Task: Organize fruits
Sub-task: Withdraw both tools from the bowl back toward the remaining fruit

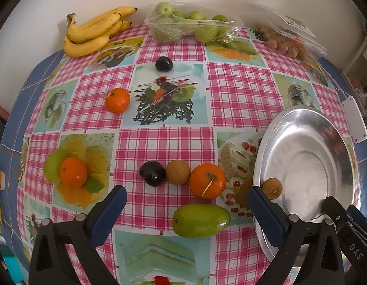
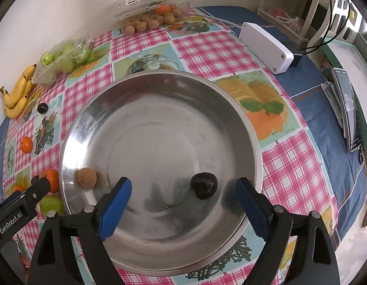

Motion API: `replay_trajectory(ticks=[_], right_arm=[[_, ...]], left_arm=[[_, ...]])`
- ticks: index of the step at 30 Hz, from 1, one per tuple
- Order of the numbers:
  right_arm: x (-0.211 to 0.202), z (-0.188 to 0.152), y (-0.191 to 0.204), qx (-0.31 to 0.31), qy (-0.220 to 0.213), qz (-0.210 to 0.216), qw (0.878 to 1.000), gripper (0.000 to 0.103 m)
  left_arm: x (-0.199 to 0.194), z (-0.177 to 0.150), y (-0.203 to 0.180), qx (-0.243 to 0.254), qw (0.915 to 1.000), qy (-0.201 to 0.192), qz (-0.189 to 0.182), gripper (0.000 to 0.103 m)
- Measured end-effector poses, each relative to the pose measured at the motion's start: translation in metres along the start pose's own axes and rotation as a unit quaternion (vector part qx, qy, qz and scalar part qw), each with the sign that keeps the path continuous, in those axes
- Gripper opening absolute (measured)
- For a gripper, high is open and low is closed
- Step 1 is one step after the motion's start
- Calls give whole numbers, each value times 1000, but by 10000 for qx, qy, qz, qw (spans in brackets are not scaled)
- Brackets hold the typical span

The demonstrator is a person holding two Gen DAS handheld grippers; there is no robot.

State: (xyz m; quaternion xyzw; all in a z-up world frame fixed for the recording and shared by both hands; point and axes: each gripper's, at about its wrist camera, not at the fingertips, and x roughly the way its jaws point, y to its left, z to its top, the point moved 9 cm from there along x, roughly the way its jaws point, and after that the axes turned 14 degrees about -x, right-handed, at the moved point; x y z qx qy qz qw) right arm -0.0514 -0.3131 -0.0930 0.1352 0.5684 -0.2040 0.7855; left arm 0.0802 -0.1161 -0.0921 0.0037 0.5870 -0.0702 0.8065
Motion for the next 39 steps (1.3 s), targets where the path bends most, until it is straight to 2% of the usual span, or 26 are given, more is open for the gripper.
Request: replay_trajectory(ticks=[6, 9, 19, 27, 33, 39], right_arm=[[-2, 2, -1, -27, -99, -41, 9999, 92], [-3, 3, -2, -19, -146, -45, 9999, 100], [-4, 3, -1, -26, -208, -20, 9998, 100], [-6, 5, 10, -57, -338, 247, 9991, 100], [-6, 4, 22, -249, -320, 226, 9989, 100], [-11, 6, 50, -455, -436, 389, 9973, 100]], left_arm=[[2, 0, 2, -14, 10000, 17, 24, 103], [1, 0, 1, 5, 10000, -2, 30, 103], [-3, 0, 1, -34, 10000, -48, -39, 103], [-11, 1, 5, -42, 9996, -127, -228, 103], [-19, 6, 18, -309, 9984, -139, -446, 103], [-28, 20, 52, -798, 9949, -302, -539, 103]])
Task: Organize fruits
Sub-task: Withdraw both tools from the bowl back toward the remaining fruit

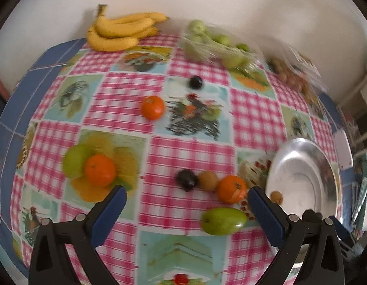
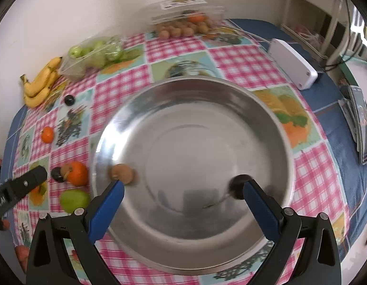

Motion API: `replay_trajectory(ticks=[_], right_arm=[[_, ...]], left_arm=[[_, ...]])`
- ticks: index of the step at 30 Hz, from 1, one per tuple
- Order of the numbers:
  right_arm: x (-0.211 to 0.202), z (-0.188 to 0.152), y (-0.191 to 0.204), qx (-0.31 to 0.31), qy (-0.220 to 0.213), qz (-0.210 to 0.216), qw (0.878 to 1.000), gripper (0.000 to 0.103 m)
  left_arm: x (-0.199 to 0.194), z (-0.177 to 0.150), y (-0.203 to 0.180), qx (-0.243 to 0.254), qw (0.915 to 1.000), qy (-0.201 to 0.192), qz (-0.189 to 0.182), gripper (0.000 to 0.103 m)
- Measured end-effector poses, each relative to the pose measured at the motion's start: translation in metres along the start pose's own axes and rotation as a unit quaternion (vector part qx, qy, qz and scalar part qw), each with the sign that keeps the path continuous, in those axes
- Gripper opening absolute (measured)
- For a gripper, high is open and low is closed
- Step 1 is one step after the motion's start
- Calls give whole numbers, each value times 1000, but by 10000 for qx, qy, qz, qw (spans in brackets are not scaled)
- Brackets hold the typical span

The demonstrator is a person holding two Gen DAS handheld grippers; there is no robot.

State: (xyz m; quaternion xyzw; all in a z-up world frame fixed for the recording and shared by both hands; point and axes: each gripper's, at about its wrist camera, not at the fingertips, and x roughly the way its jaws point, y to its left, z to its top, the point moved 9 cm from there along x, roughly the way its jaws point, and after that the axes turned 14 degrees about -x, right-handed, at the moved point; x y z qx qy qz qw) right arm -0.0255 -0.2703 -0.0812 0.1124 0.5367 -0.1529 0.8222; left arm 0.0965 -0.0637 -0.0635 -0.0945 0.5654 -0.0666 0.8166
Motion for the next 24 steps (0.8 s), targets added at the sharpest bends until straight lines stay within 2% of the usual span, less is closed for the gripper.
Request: replay_trajectory(ticks=[5, 11, 16, 24], right_arm=[[-6, 7, 34, -142, -139, 322, 9993, 100], [-6, 12, 84, -519, -133, 668, 9963, 100], [-1, 11, 116, -656, -39, 901, 9938, 100], [2, 2, 154, -1000, 186, 1161, 9880, 100]], left_arm=[[-10, 17, 37, -426, 9988, -200, 95, 103], [-19, 30, 70, -717, 9965, -376, 197, 103], [-21, 30, 83, -762, 9963, -344, 205, 103], [-10, 24, 90, -752, 9968, -33, 275, 103]])
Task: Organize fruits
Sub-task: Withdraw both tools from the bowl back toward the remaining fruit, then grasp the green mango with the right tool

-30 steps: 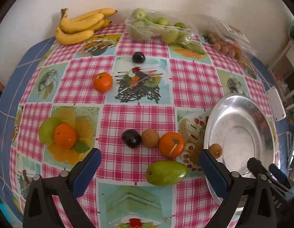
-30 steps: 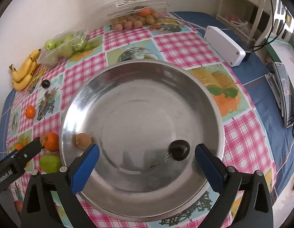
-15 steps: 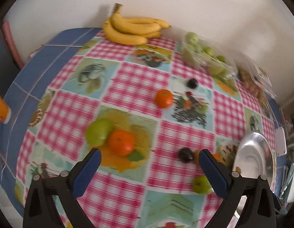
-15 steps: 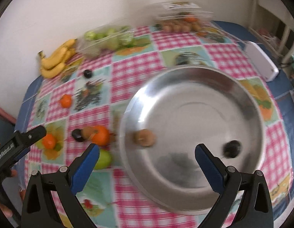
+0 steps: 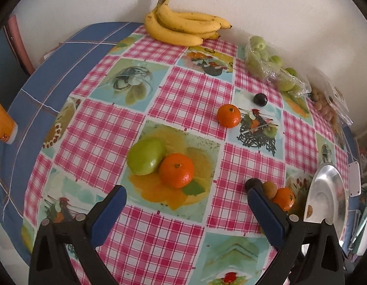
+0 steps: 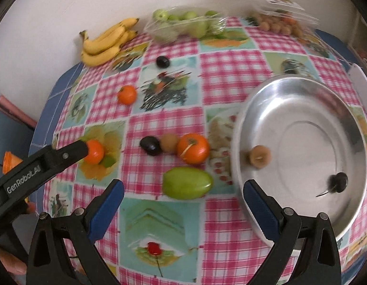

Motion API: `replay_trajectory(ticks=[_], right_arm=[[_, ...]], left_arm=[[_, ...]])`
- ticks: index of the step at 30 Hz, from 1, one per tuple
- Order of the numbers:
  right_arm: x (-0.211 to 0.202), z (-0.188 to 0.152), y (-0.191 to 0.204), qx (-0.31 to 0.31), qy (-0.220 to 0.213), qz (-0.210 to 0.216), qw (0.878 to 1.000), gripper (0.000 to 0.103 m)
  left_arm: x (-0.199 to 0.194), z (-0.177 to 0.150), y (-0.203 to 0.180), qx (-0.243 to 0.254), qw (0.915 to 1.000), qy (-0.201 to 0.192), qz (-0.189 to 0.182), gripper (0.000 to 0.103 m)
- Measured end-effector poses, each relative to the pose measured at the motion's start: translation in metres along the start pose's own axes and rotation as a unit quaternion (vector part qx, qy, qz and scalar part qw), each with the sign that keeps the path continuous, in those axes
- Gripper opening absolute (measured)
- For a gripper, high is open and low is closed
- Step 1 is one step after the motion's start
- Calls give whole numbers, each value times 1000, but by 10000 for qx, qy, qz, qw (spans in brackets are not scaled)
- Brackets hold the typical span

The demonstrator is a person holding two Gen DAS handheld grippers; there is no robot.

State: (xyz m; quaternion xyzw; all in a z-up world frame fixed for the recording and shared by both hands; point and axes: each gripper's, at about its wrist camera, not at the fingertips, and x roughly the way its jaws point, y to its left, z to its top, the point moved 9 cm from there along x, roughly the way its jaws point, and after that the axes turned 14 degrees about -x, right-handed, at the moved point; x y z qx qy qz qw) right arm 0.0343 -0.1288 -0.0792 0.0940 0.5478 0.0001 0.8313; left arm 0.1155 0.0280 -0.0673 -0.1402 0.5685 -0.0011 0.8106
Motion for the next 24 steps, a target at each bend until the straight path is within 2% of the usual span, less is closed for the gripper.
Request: replay_trajectory(ticks=[10, 24], right_arm=[[8, 1, 14, -131, 112, 24, 9998, 100], [27, -2, 11, -274, 369, -201, 9987, 100]], left_arm=[[10, -6, 2, -45, 9994, 348, -48, 103], [17, -8, 3, -186, 9983, 539, -118, 103]])
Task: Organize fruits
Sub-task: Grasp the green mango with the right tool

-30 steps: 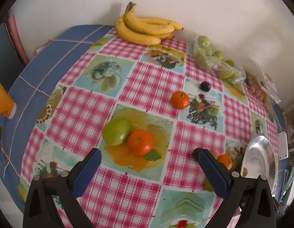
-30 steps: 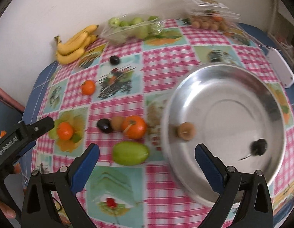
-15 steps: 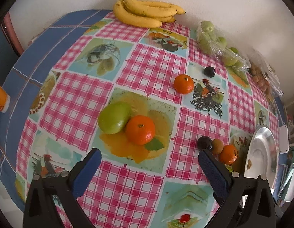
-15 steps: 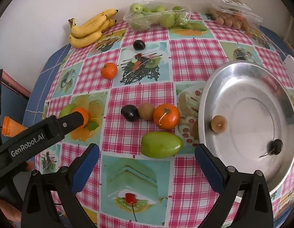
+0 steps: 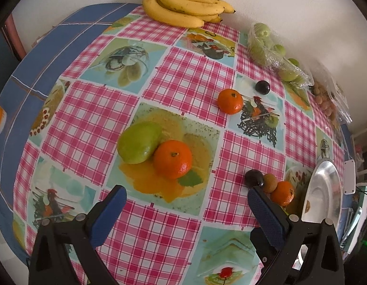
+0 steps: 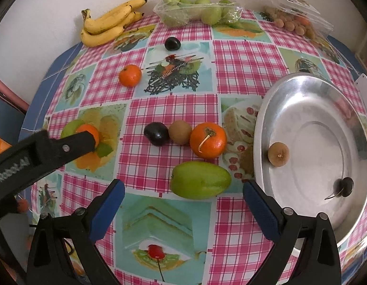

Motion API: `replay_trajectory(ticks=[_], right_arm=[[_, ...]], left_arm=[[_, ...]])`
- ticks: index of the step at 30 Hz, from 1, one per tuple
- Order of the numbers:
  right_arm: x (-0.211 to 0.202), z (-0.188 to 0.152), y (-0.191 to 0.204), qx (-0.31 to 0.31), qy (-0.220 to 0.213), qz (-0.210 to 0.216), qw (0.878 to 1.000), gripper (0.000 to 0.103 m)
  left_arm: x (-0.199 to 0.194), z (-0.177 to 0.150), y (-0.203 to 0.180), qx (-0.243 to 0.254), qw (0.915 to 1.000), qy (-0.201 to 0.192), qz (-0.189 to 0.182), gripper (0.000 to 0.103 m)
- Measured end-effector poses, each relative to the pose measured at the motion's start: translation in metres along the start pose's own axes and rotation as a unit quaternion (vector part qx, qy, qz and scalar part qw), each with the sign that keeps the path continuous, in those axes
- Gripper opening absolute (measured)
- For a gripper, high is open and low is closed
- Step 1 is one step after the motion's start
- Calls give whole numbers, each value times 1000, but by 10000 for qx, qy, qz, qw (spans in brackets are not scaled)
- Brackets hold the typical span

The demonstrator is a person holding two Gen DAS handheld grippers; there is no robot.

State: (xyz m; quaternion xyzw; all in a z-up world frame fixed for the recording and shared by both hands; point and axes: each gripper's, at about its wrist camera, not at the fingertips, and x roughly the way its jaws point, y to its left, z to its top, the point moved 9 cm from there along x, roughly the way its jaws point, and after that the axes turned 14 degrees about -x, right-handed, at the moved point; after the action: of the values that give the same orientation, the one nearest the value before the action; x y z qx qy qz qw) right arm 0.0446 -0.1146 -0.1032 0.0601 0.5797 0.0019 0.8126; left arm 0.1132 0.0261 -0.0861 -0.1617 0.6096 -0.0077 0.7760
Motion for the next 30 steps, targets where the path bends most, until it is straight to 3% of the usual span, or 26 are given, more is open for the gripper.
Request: replay_trajectory(ticks=[5, 13, 20, 24, 30], right_arm=[[7, -1, -1, 70, 70, 58, 9999, 99], [15, -2, -5, 156, 131, 9, 9998, 77], [20, -2, -9, 160, 173, -43, 9997, 74], [24, -2, -10, 122, 245, -188, 9994, 60], [25, -4, -12, 133, 261, -173, 9994, 60]], left_arm=[[2, 0, 0, -37, 10000, 37, 6, 103], [4, 1, 3, -63, 10000, 29, 59, 103], [8, 4, 7, -64, 9999, 18, 154, 103], [11, 8, 11, -65, 9996, -10, 267, 103], [10, 12, 14, -80, 9995, -74, 293, 103]])
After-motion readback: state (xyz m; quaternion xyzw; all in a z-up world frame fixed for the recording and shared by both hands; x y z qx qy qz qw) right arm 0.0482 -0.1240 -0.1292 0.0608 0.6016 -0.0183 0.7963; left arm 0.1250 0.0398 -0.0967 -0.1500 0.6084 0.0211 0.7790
